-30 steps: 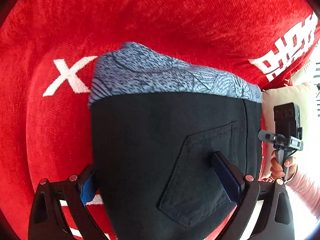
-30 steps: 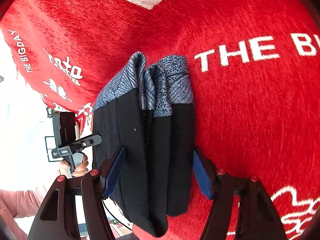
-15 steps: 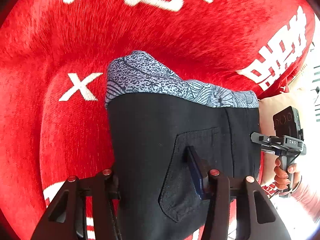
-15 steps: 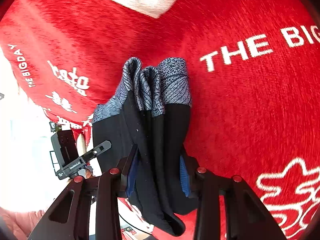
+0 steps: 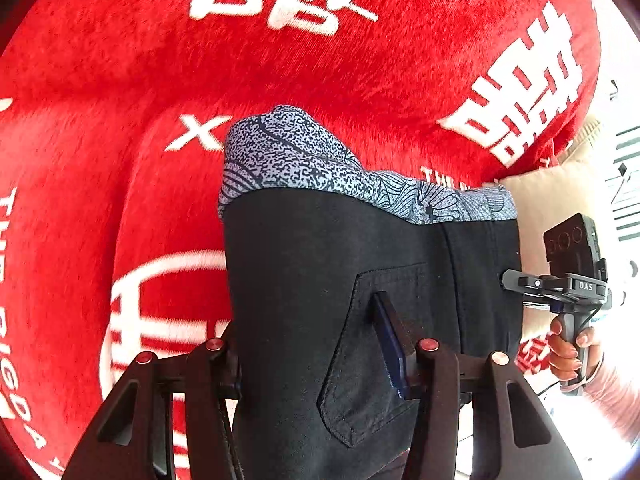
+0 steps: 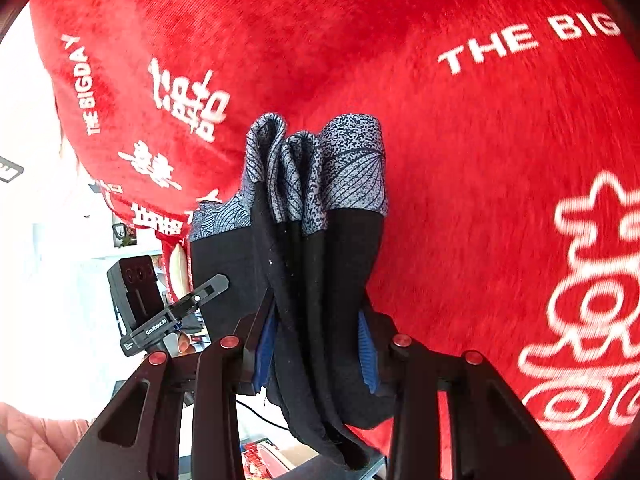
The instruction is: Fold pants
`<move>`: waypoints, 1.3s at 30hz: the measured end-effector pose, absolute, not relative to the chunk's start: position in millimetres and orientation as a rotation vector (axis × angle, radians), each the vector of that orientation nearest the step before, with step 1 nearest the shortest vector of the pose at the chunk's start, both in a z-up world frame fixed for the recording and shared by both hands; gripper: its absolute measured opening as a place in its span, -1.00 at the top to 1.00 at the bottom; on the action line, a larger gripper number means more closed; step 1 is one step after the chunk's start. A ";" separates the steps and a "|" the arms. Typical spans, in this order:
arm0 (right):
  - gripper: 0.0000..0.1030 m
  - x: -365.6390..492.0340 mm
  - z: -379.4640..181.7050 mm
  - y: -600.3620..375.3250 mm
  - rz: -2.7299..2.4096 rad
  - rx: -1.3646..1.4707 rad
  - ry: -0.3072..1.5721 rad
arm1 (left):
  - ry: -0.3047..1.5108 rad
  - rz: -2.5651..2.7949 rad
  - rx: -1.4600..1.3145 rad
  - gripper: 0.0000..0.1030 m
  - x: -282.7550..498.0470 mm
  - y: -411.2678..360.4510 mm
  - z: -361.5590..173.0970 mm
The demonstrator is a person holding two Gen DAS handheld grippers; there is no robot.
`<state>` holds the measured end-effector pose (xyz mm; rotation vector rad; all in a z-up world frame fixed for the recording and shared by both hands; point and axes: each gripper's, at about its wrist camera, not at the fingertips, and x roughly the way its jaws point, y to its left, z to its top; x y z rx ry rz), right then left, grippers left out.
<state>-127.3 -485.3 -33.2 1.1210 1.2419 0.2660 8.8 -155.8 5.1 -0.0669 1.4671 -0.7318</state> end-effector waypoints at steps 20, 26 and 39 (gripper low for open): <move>-0.27 -164.2 -44.5 -424.5 -0.109 0.852 1.423 | 1.471 -0.571 -0.027 -0.25 -11.3 -88.0 -11.7; 0.37 -161.1 2.4 -417.4 -0.179 0.724 1.337 | 1.369 -0.608 0.059 -0.25 -21.4 -108.6 26.2; 0.37 -162.4 -18.4 -349.3 -0.137 0.429 1.419 | 1.375 -0.564 0.257 -0.44 -67.4 -148.8 -30.9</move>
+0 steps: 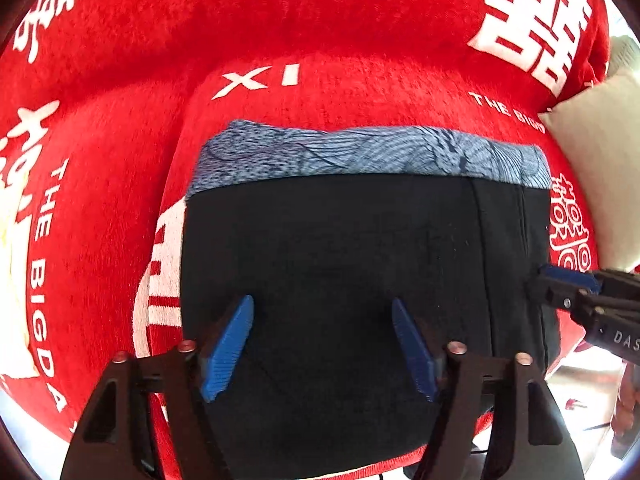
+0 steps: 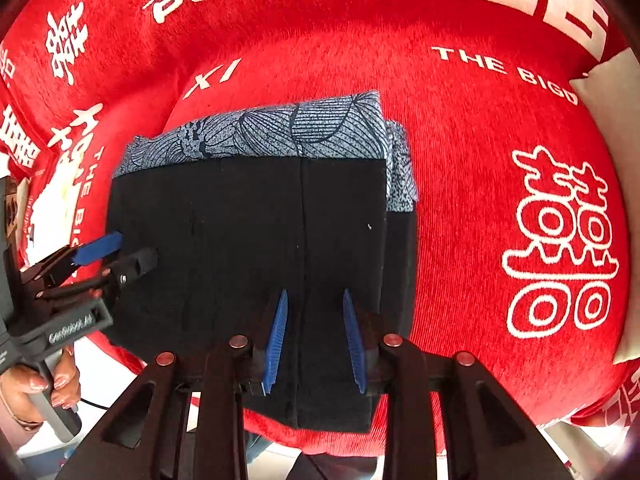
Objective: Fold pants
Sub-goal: 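Press the folded bundle flat with both open grippers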
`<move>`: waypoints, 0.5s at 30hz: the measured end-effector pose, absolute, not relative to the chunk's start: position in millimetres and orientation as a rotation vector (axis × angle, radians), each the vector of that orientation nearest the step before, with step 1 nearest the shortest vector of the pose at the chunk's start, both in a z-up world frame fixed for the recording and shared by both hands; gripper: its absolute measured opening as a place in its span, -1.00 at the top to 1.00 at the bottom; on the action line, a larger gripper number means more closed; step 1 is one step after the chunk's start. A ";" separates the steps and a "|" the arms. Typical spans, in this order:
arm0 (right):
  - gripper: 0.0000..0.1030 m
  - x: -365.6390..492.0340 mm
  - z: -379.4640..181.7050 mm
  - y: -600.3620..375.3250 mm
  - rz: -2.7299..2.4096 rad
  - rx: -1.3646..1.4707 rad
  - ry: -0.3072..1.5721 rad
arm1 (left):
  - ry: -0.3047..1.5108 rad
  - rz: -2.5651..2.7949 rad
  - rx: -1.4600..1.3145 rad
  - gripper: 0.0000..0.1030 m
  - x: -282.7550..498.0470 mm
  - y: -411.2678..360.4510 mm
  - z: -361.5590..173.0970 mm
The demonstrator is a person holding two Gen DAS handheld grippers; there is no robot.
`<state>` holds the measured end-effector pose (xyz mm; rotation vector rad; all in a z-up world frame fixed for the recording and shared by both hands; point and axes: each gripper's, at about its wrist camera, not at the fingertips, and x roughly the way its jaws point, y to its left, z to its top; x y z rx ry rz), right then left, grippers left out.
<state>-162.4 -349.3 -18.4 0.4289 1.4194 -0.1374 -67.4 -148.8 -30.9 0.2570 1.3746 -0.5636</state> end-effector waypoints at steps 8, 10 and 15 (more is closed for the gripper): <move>0.20 -167.9 -2.0 -357.6 -0.176 0.542 1.465 | 1.426 -0.482 0.279 -0.44 -76.9 -144.8 -6.4; 0.08 -176.4 5.5 -352.0 -0.180 0.561 1.472 | 1.434 -0.461 0.293 -0.71 -82.0 -140.4 3.1; -0.10 -194.2 25.6 -335.1 -0.189 0.559 1.481 | 1.440 -0.434 0.297 -0.83 -96.0 -129.8 28.1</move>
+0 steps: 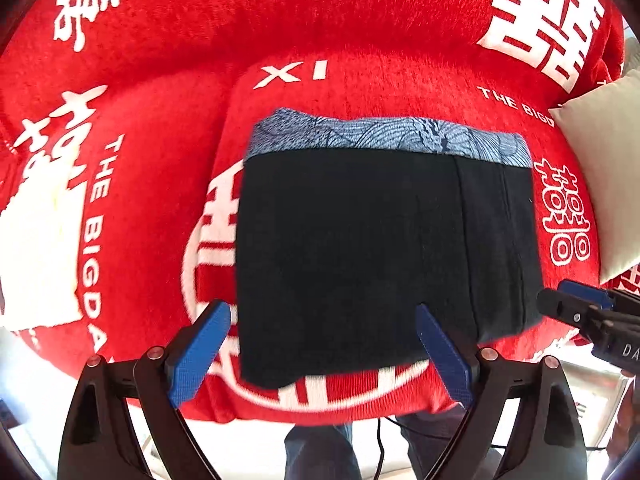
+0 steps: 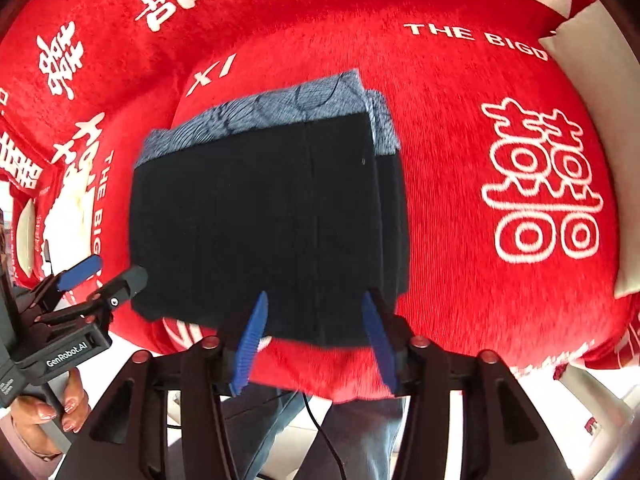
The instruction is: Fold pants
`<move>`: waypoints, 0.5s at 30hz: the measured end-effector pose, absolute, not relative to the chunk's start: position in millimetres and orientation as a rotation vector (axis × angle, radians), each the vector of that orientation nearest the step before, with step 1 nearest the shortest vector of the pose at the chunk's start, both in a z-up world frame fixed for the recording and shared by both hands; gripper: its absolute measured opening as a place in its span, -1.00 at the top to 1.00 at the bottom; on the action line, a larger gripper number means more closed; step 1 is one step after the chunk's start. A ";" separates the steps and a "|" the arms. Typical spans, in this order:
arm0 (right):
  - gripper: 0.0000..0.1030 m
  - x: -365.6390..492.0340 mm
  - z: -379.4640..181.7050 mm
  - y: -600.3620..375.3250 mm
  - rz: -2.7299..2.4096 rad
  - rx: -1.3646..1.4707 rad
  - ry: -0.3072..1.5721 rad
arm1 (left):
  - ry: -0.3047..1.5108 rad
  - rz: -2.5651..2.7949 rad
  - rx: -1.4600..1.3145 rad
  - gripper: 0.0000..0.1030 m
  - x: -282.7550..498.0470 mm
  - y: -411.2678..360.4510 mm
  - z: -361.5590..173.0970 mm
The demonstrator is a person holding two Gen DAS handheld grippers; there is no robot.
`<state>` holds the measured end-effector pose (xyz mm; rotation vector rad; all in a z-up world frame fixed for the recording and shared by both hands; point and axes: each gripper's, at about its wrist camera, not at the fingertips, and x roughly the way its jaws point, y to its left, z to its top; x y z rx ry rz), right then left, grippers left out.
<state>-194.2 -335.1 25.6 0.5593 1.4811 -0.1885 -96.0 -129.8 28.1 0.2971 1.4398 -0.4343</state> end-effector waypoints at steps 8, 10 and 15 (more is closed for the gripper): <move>-0.57 -214.1 54.1 -309.3 -0.226 0.558 1.483 | 1.453 -0.403 0.333 -1.00 -112.5 -117.5 55.7; -0.62 -216.8 60.1 -303.4 -0.241 0.544 1.483 | 1.468 -0.409 0.344 -1.00 -115.1 -115.8 60.3; -0.79 -219.4 73.1 -294.3 -0.276 0.521 1.475 | 1.459 -0.424 0.351 -1.00 -119.4 -110.9 75.0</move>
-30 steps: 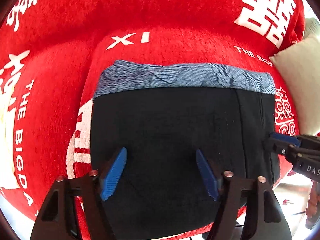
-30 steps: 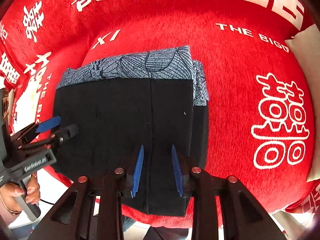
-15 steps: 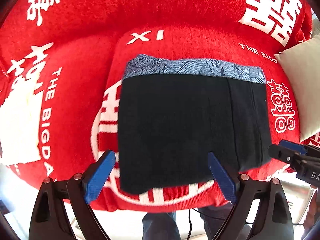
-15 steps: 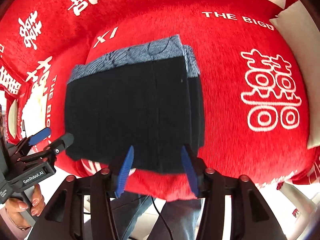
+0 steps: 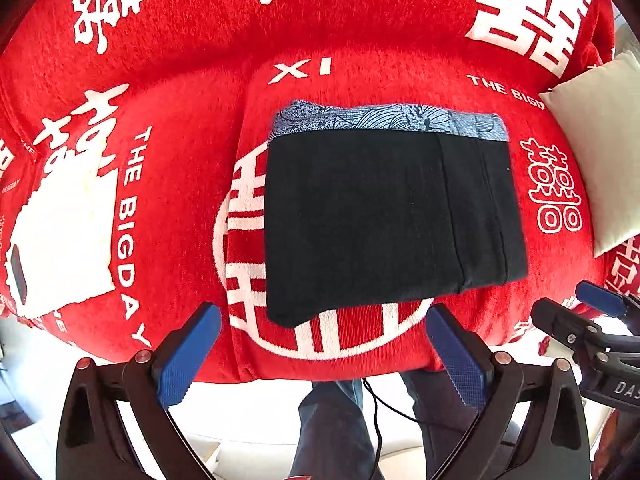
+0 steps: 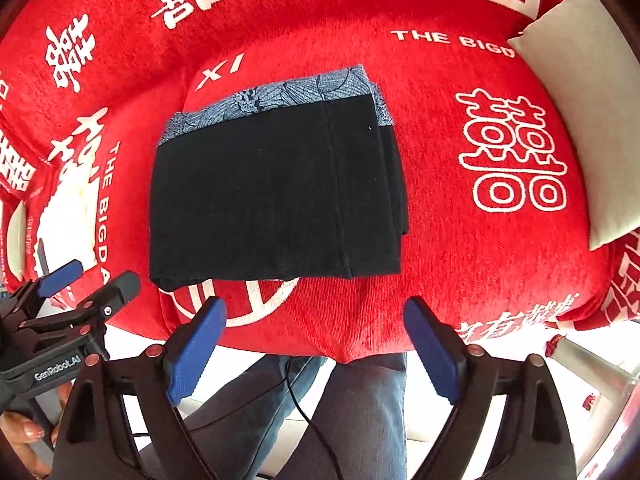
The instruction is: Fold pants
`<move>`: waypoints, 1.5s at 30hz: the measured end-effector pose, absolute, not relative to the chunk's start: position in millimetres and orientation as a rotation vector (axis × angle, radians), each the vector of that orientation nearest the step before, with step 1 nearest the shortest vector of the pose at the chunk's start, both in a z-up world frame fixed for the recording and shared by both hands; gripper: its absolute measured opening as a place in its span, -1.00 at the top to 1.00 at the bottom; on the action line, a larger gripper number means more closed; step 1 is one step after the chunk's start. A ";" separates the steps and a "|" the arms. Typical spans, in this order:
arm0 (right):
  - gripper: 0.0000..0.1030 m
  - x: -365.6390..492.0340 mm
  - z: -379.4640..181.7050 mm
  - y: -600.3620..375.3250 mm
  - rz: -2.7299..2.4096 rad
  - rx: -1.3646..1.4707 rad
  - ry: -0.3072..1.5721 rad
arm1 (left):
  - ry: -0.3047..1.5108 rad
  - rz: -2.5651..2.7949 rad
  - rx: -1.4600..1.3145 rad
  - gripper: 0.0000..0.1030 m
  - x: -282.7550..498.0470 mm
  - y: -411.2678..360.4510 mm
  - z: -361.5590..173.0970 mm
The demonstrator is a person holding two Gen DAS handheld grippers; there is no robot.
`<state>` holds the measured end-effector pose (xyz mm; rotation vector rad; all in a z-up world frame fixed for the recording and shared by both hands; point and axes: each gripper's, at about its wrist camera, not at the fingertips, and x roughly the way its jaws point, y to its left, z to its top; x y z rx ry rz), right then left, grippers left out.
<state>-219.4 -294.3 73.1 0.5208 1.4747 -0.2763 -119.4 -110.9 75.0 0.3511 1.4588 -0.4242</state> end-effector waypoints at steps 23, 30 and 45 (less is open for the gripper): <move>-0.99 -212.3 110.4 -266.0 -0.355 0.370 1.477 | 1.456 -0.460 0.431 -0.99 -127.6 -97.7 105.5; -0.99 -210.5 116.3 -266.9 -0.380 0.338 1.475 | 1.457 -0.448 0.438 -0.99 -125.7 -96.6 105.1; -0.99 -207.4 120.1 -265.6 -0.384 0.307 1.470 | 1.439 -0.423 0.435 -0.99 -124.7 -90.2 109.9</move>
